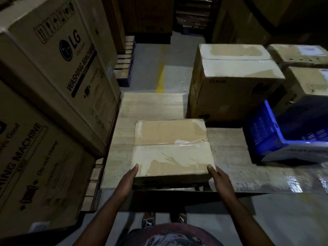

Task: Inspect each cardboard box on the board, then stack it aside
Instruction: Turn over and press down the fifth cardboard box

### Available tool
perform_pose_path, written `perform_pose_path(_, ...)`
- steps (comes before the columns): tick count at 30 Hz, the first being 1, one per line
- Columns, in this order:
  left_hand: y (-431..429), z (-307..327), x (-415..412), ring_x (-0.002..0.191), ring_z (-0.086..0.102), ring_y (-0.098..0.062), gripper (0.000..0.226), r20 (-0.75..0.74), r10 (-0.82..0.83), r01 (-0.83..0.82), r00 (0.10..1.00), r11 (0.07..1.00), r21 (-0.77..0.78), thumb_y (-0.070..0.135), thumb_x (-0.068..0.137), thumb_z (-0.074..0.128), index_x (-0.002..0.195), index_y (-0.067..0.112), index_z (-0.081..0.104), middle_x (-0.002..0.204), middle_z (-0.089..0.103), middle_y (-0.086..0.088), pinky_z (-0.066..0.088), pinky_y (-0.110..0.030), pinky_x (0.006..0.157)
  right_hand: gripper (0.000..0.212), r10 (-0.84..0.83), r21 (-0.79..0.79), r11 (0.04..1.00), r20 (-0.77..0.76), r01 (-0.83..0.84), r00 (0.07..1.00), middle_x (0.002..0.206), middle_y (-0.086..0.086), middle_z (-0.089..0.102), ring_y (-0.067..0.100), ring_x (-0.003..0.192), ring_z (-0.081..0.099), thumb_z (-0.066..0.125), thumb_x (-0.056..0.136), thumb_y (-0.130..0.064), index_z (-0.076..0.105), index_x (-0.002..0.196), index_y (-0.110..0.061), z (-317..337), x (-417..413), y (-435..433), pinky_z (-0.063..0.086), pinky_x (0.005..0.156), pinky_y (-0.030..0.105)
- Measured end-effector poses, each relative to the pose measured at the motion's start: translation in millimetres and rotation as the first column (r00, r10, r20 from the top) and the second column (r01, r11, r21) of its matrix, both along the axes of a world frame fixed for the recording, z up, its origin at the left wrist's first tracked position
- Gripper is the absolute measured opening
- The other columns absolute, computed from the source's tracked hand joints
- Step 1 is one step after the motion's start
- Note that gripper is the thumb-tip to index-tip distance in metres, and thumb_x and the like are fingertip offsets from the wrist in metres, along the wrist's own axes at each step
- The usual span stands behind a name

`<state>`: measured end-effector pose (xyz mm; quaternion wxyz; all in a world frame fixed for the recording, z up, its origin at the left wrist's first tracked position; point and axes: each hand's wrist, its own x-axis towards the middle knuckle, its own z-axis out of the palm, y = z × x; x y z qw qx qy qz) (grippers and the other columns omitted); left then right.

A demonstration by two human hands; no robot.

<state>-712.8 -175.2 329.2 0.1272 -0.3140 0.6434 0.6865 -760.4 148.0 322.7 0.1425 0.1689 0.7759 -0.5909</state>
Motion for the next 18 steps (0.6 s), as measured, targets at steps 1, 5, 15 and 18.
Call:
perform_pose_path(1, -0.2, 5.2, 0.2, 0.146, 0.032, -0.021, 0.06, -0.004, -0.004, 0.004, 1.0, 1.0, 0.013, 0.046, 0.1, 0.044, 0.151, 0.016, 0.037, 0.157, 0.036, -0.004, 0.024, -0.039, 0.12, 0.022, -0.001, -0.003, 1.0, -0.015, 0.001, 1.0, 0.113, -0.004, 0.071, 0.016, 0.112, 0.064, 0.055, 0.1, -0.04, 0.067, 0.115, -0.029, 3.4, -1.3, 1.0, 0.045, 0.096, 0.03)
perform_pose_path(5, -9.1, 26.4, -3.0, 0.138, 0.041, -0.017, 0.064, -0.072, 0.04, -0.035, 0.997, 0.997, 0.066, 0.051, 0.098, 0.037, 0.151, 0.015, 0.038, 0.154, 0.041, -0.002, 0.034, -0.031, 0.11, 0.036, -0.005, -0.05, 0.999, -0.085, 0.001, 0.996, 0.121, -0.01, 0.07, 0.007, 0.117, 0.062, 0.053, 0.091, -0.054, 0.068, 0.117, -0.034, 19.6, -4.4, 3.7, 0.046, 0.106, 0.033)
perform_pose_path(15, -23.6, 64.1, -25.6, 0.097, 0.072, -0.019, 0.03, -0.257, -0.109, 0.05, 0.96, 0.972, -0.228, 0.022, 0.096, 0.058, 0.127, 0.023, 0.06, 0.104, 0.075, 0.005, 0.058, -0.036, 0.073, 0.04, 0.054, 0.0, 0.998, -0.258, -0.056, 0.965, 0.117, -0.013, 0.07, -0.001, 0.104, 0.066, 0.062, 0.097, -0.012, 0.06, 0.134, -0.026, 51.0, -27.4, 6.4, 0.05, 0.08, 0.017)
perform_pose_path(18, -23.6, 54.7, -27.6, 0.101, 0.071, -0.019, 0.03, -0.228, -0.089, 0.027, 0.97, 0.965, -0.263, 0.023, 0.104, 0.05, 0.133, 0.026, 0.055, 0.113, 0.073, 0.0, 0.057, -0.046, 0.085, 0.035, 0.025, -0.028, 0.999, -0.249, -0.034, 0.968, 0.108, -0.02, 0.07, -0.006, 0.093, 0.067, 0.061, 0.099, -0.02, 0.058, 0.128, -0.038, 54.7, -30.7, 0.2, 0.052, 0.075, 0.018)
